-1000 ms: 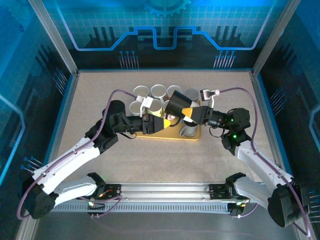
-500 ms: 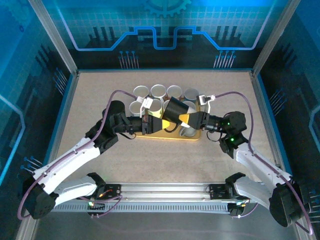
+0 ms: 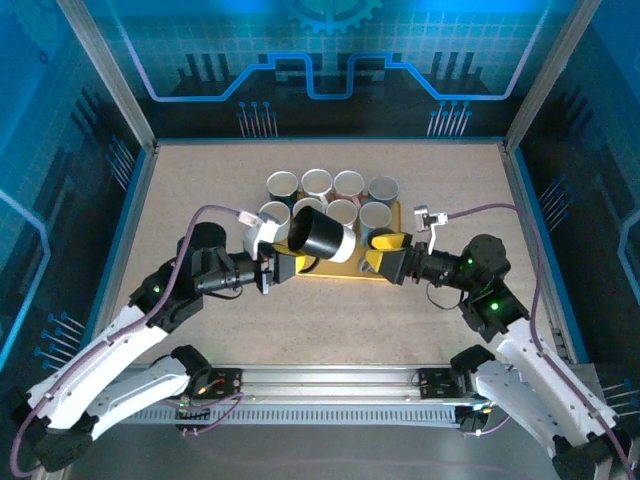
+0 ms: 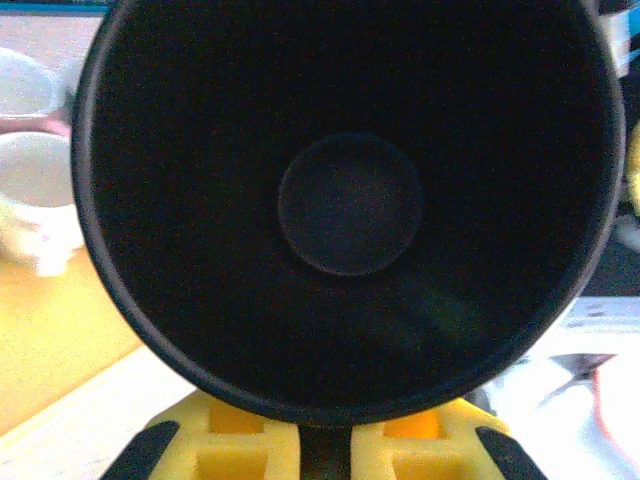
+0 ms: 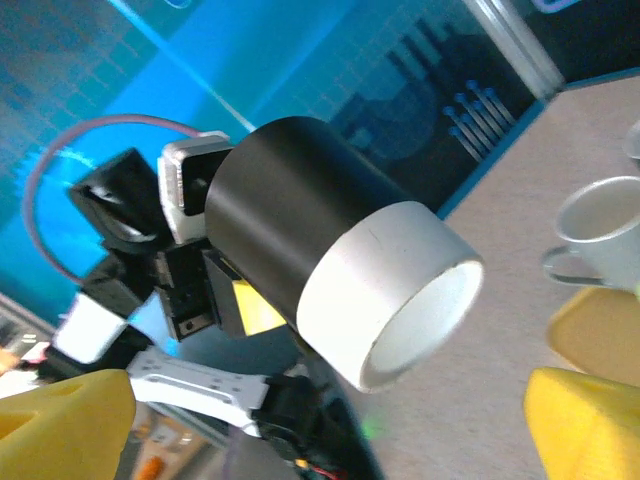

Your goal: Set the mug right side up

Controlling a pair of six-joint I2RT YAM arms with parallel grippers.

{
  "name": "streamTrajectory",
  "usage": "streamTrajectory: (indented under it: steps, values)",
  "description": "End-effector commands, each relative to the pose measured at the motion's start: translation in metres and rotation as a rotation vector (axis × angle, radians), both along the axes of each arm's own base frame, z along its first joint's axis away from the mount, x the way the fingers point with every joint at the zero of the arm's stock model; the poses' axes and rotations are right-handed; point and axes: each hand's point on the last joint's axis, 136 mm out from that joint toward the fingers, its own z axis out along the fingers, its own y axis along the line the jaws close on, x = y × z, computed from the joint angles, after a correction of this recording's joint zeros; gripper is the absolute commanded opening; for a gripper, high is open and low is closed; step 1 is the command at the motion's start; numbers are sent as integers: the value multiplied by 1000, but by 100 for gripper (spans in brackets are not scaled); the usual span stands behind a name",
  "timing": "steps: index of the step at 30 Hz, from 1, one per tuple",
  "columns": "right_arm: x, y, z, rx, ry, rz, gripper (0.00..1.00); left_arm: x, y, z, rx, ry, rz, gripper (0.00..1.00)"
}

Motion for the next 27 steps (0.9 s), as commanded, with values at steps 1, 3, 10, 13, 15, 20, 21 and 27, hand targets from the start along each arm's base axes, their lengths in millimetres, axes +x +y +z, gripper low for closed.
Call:
streamTrajectory:
  steps: [1, 3, 10, 13, 15, 20, 21, 27]
  values:
    - [7, -10, -14, -138, -50, -93, 100, 14, 18, -12, 226, -196, 45, 0]
    - [8, -14, -13, -152, -68, -118, 100, 16, 23, -28, 339, -216, 24, 0]
    - [7, -28, -12, -201, -123, -198, 100, 26, 33, -64, 504, -246, 20, 0]
    - [5, -31, -13, -221, -138, -202, 100, 33, 31, -79, 545, -230, 16, 0]
    - [5, -32, -13, -226, -140, -207, 100, 39, 29, -87, 558, -223, 24, 0]
    - [2, -32, -17, -234, -138, -201, 100, 55, 18, -102, 576, -191, 22, 0]
    - [1, -32, -16, -234, -140, -199, 100, 60, 17, -104, 587, -184, 31, 0]
    - [-5, -32, -16, -236, -158, -178, 100, 84, 2, -111, 594, -200, 48, 0]
